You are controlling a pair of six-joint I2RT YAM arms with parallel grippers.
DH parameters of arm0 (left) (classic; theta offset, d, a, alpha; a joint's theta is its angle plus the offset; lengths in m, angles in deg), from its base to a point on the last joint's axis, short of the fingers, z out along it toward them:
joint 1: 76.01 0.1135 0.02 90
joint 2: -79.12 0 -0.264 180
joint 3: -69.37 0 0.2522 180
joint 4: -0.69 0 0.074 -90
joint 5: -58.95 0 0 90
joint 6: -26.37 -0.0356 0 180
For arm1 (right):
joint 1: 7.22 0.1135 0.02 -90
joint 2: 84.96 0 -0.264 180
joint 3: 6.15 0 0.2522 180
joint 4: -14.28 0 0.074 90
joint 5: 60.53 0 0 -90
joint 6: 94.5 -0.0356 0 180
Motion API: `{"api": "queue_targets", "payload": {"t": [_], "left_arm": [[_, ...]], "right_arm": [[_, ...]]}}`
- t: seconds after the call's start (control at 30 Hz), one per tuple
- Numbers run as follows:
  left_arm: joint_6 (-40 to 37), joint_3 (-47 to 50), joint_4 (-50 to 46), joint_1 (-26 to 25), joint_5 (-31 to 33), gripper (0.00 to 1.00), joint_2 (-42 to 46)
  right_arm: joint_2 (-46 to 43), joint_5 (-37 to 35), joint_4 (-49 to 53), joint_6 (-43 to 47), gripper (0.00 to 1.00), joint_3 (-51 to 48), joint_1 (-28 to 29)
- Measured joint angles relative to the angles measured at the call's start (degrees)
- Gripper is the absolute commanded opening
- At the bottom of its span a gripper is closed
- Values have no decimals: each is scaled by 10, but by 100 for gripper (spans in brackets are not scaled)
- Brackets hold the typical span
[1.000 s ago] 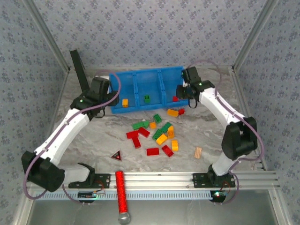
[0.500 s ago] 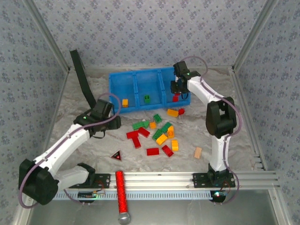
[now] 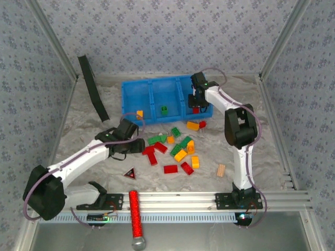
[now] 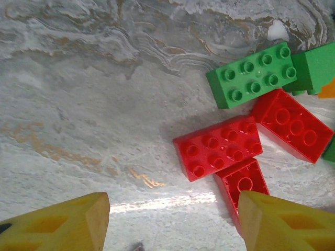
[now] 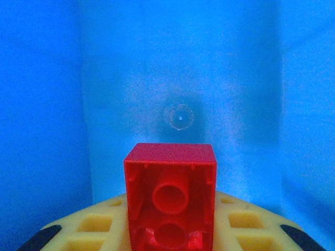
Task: Sort the legos into containers by color
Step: Place the lego in the container, then pick up the lego from the middle-left of the table.
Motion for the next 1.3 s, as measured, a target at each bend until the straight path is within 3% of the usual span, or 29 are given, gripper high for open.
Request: {"api": "queue_targets", "payload": {"t": [0.33,0.8,1.07,1.3], "left_arm": [[57,7,33,-49,-8,69,-45],[125,4,56,-118,-17,70,-120],[142,-13,57,-130,-17,70,-150],[157,-38,69,-136,-10,63,-213]], "right_arm": [[2,9,0,4,49,4,-2],[-9,8,2,10,49,4,-1],[-122,8,-2,14,50,-71,4],[-248,12,-16,2,50,-186,19]]}}
